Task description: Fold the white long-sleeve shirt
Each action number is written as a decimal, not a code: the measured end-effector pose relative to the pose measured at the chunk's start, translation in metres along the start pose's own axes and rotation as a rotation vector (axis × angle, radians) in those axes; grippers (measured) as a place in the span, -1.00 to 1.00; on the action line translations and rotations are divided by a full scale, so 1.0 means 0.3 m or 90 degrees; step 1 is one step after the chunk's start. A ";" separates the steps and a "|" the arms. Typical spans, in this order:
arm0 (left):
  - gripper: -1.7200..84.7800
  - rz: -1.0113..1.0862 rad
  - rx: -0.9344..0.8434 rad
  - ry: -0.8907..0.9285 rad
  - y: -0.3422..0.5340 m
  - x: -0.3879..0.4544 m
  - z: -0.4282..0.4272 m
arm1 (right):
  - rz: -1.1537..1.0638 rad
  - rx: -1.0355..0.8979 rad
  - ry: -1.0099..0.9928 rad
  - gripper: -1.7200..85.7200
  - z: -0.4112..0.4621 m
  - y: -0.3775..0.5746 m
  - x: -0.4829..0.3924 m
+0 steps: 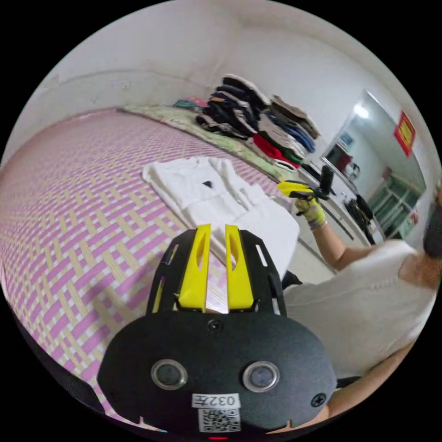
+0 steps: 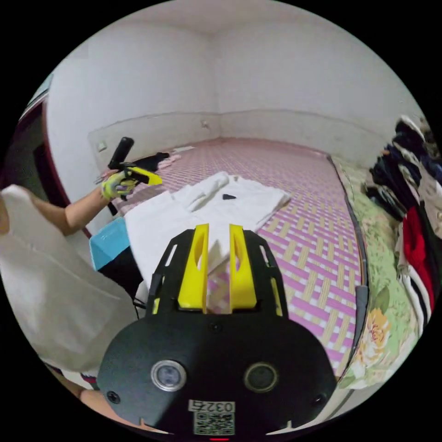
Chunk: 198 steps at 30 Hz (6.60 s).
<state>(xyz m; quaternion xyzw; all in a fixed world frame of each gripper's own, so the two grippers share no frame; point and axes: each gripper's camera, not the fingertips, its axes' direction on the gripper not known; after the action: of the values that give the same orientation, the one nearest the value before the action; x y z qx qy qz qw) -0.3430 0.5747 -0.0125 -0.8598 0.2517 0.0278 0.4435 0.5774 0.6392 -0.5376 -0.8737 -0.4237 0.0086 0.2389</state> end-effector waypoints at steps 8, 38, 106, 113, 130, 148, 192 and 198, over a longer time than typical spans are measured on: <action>-0.78 0.266 0.018 -0.130 0.268 0.513 0.146 | -0.132 -0.057 0.043 -0.67 -0.009 0.212 -0.427; -0.78 0.355 -0.122 -0.194 0.294 0.718 0.277 | -0.342 -0.141 0.261 -0.84 0.068 0.159 -0.640; -0.98 -0.091 -0.120 0.134 -0.373 0.003 0.017 | 0.215 -0.200 -0.243 -0.98 0.310 -0.528 0.607; -0.98 -0.088 -0.038 0.138 -0.424 0.100 -0.073 | 0.246 -0.148 -0.115 -0.98 0.195 -0.503 0.550; -0.96 -0.185 -0.036 0.282 -0.169 0.253 -0.064 | 0.265 -0.147 -0.130 -0.90 0.012 -0.284 0.489; -0.58 -0.394 -0.012 0.213 -0.272 -0.134 -0.162 | 0.494 -0.034 -0.260 -0.73 -0.146 0.152 0.678; -0.91 -0.267 0.096 0.477 -0.200 -0.148 -0.073 | 0.223 0.073 -0.132 -0.86 -0.666 0.260 0.442; -0.91 -0.073 0.118 0.546 -0.835 0.129 -0.124 | 0.106 0.165 0.066 -0.86 -1.301 0.095 0.445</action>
<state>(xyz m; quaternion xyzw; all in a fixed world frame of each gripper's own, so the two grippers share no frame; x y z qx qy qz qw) -0.2013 0.6502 0.1871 -0.7627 0.3661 -0.3790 0.3749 0.7687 0.5636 -0.1789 -0.8668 -0.3323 0.0378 0.3698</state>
